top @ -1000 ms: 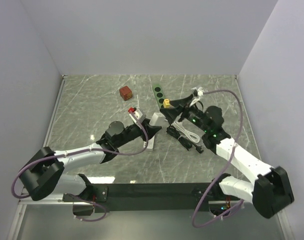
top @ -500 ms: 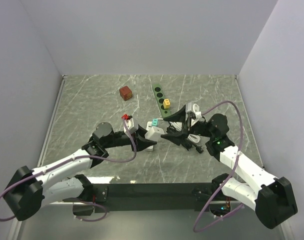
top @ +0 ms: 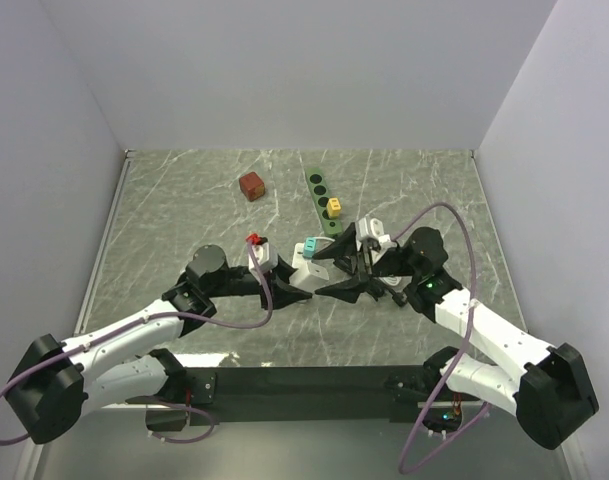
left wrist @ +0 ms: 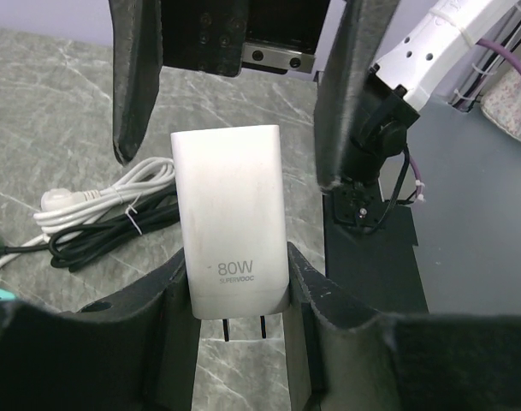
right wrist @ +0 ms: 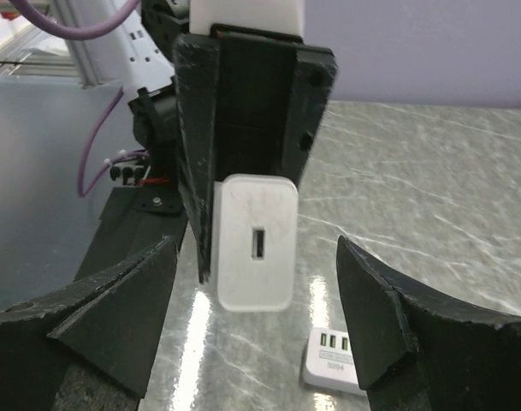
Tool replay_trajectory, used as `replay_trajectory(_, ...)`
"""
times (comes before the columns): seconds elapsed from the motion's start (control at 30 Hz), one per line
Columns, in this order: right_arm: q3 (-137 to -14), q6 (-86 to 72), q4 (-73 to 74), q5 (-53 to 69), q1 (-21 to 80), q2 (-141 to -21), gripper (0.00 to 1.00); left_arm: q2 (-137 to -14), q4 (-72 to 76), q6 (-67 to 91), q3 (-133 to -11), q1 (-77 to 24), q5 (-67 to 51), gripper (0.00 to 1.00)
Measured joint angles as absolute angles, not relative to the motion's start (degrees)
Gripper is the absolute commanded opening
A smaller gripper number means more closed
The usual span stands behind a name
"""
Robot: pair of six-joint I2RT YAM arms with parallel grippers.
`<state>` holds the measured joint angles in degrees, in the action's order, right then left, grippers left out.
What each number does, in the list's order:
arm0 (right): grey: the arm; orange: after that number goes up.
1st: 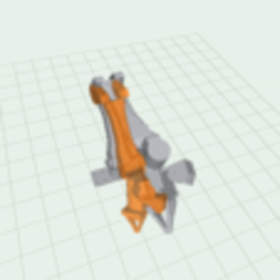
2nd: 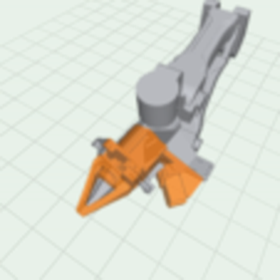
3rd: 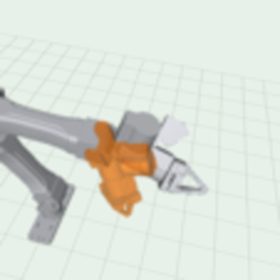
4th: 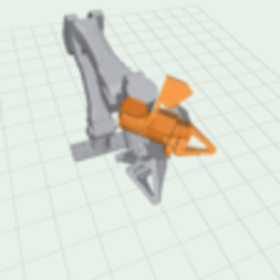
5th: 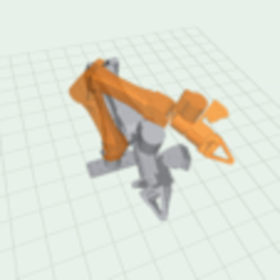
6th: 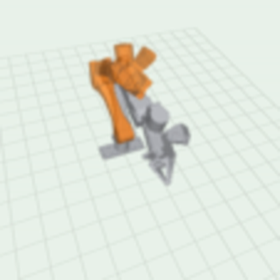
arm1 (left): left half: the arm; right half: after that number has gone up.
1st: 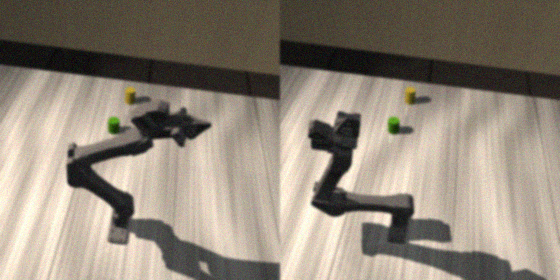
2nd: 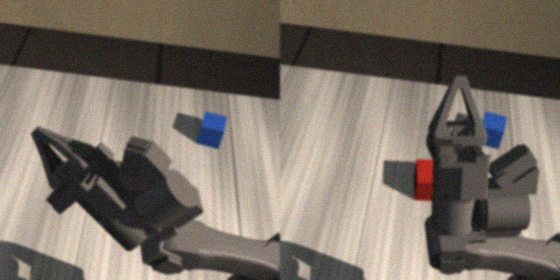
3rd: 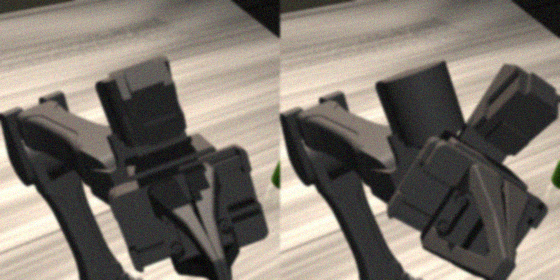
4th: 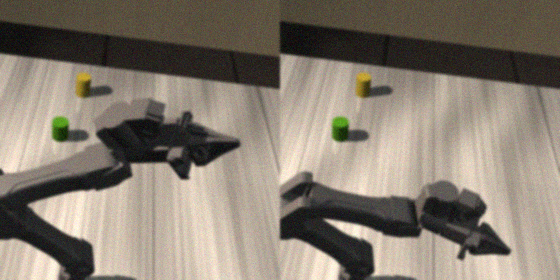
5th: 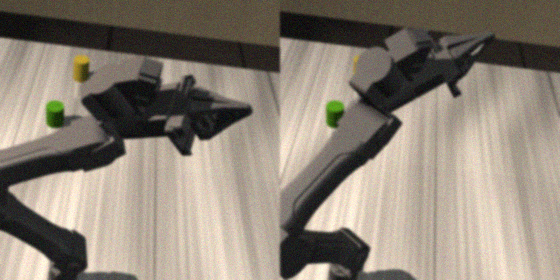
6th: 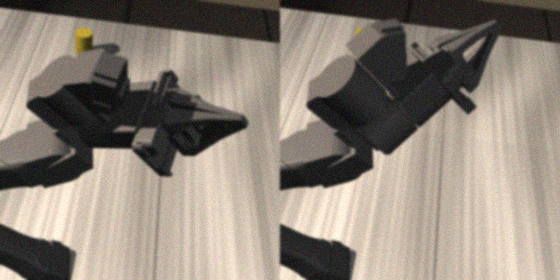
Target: Insert the plug
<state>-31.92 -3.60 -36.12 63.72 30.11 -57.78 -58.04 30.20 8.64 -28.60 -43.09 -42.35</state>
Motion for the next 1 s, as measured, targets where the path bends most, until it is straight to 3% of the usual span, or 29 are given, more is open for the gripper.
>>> replay_trajectory(0.57, -35.7, 2.0, -28.2, 62.6, 33.8, -61.8, 0.58, -60.8, 32.3, 8.7, -28.6, -43.1, -41.1, 0.01)
replay_trajectory(0.67, -35.7, 2.6, -27.2, 62.6, 33.9, -62.8, 0.48, -60.6, 32.2, 8.7, -28.5, -43.1, -40.6, 0.01)
replay_trajectory(0.7, -35.7, 2.7, -27.0, 62.3, 33.9, -62.8, 0.32, -60.5, 32.2, 8.6, -28.3, -43.1, -40.7, 0.01)
replay_trajectory(0.8, -35.8, 2.3, -26.5, 62.5, 33.9, -62.7, 0.06, -60.3, 32.0, 7.7, -28.3, -43.1, -40.7, 0.01)
replay_trajectory(0.83, -35.8, 2.0, -26.5, 62.4, 33.9, -62.7, 0.01, -60.2, 32.0, 7.6, -28.2, -43.1, -40.7, 0.01)
replay_trajectory(0.93, -35.8, 1.8, -26.6, 62.4, 33.9, -62.7, 0.00, -60.2, 32.0, 7.5, -28.2, -43.1, -40.5, 0.01)
replay_trajectory(1.0, -35.7, 1.7, -26.7, 62.3, 33.9, -62.6, 0.00, -60.2, 32.1, 7.5, -28.2, -43.1, -40.1, 0.36)
